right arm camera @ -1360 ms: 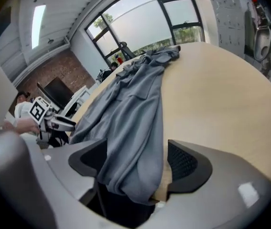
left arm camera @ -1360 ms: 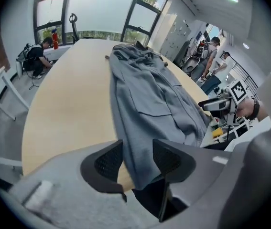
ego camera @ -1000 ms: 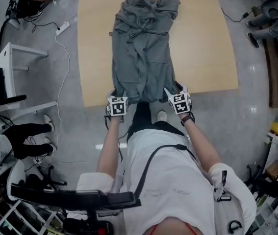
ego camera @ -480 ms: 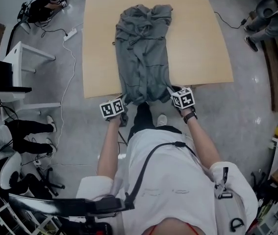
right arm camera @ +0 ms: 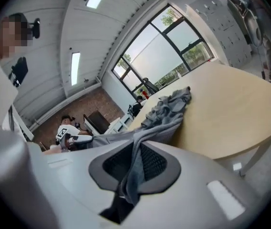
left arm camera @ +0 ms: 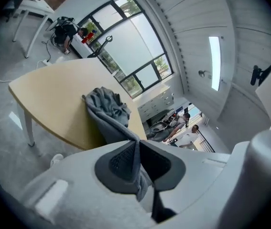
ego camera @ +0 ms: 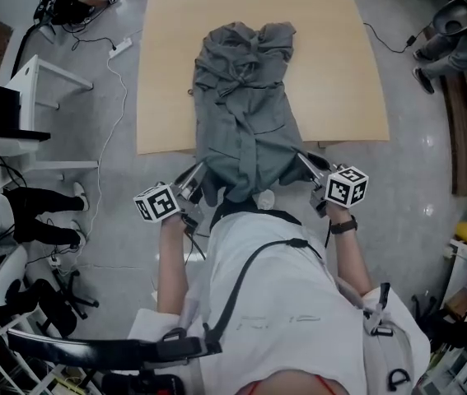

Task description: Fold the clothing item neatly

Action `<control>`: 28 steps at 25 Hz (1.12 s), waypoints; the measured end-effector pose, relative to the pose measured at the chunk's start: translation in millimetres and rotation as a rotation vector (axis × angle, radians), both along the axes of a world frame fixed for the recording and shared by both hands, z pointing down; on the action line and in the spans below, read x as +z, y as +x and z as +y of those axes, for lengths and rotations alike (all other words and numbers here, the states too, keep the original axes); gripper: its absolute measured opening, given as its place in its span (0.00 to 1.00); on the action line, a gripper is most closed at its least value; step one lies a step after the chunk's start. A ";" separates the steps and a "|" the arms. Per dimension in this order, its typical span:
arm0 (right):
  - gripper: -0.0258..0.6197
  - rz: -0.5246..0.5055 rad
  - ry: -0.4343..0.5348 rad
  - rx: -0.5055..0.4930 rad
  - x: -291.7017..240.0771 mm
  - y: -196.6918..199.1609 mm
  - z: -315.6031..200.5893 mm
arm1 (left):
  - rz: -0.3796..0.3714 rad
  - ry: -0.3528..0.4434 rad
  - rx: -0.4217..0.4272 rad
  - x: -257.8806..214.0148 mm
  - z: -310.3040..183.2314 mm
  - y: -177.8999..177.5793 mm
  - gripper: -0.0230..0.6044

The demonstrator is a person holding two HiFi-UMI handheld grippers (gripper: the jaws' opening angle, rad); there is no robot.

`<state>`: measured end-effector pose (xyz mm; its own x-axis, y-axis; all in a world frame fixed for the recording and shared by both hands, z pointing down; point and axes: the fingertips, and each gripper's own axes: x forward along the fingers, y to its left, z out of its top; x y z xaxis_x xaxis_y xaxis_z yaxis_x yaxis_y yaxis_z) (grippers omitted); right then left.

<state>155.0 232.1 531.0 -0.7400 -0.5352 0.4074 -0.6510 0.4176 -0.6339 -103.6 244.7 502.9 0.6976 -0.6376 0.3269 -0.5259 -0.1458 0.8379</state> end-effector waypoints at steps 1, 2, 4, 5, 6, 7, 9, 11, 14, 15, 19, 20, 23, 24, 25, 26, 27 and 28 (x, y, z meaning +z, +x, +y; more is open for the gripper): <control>0.09 -0.024 0.028 0.010 -16.9 1.6 -3.7 | 0.000 0.033 -0.018 -15.2 -5.6 -2.4 0.07; 0.09 -0.040 0.059 0.018 -32.6 2.8 -8.5 | 0.003 0.066 -0.034 -29.7 -11.5 -4.5 0.07; 0.09 -0.062 0.120 0.033 -61.1 4.0 -23.0 | 0.012 0.124 -0.056 -56.8 -26.5 -7.1 0.07; 0.09 -0.071 0.150 0.041 -74.3 3.8 -33.1 | 0.009 0.152 -0.059 -69.5 -36.7 -7.3 0.07; 0.09 -0.079 0.178 0.048 -86.9 3.0 -44.9 | 0.000 0.181 -0.057 -81.3 -49.1 -7.2 0.07; 0.09 -0.082 0.208 0.052 -98.4 1.2 -58.2 | -0.013 0.213 -0.052 -91.9 -63.5 -7.1 0.07; 0.09 -0.073 0.267 0.052 -116.9 -4.1 -88.7 | -0.055 0.279 -0.040 -108.6 -98.4 -8.2 0.07; 0.09 -0.049 0.315 0.055 -128.8 -10.3 -125.2 | -0.084 0.330 -0.036 -119.9 -141.2 -11.1 0.07; 0.09 0.002 0.378 0.066 -139.2 -19.6 -192.7 | -0.075 0.368 -0.041 -129.9 -220.3 -14.1 0.07; 0.09 0.031 0.394 0.063 -140.4 -21.4 -218.1 | -0.079 0.377 -0.041 -131.0 -251.5 -13.5 0.07; 0.09 0.181 0.406 0.066 -128.4 -21.8 -326.4 | -0.125 0.343 -0.041 -109.5 -379.6 -10.3 0.07; 0.09 0.205 0.392 0.079 -119.7 -21.8 -352.6 | -0.155 0.326 -0.038 -97.2 -407.5 -11.9 0.08; 0.09 0.287 0.304 0.110 -69.8 -18.8 -415.1 | -0.270 0.258 -0.037 -42.1 -468.4 -23.9 0.08; 0.09 0.321 0.266 0.113 -46.8 -17.2 -431.2 | -0.289 0.226 -0.033 -20.1 -482.6 -27.0 0.08; 0.11 0.344 0.223 0.111 -22.0 -17.2 -444.9 | -0.309 0.190 -0.023 3.1 -494.7 -28.7 0.09; 0.22 0.348 0.175 0.103 3.5 -19.5 -455.4 | -0.338 0.156 -0.007 26.4 -504.6 -29.5 0.19; 0.50 0.335 0.124 0.095 28.3 -23.5 -462.3 | -0.381 0.130 0.014 47.8 -512.2 -30.0 0.32; 0.64 0.319 0.076 0.096 50.8 -27.0 -465.3 | -0.433 0.117 0.035 65.7 -516.8 -31.7 0.38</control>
<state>128.0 -233.2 581.9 -0.5266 -0.6336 0.5668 -0.8501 0.3831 -0.3614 -135.2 -272.1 568.6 0.5343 -0.6659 0.5207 -0.8176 -0.2507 0.5183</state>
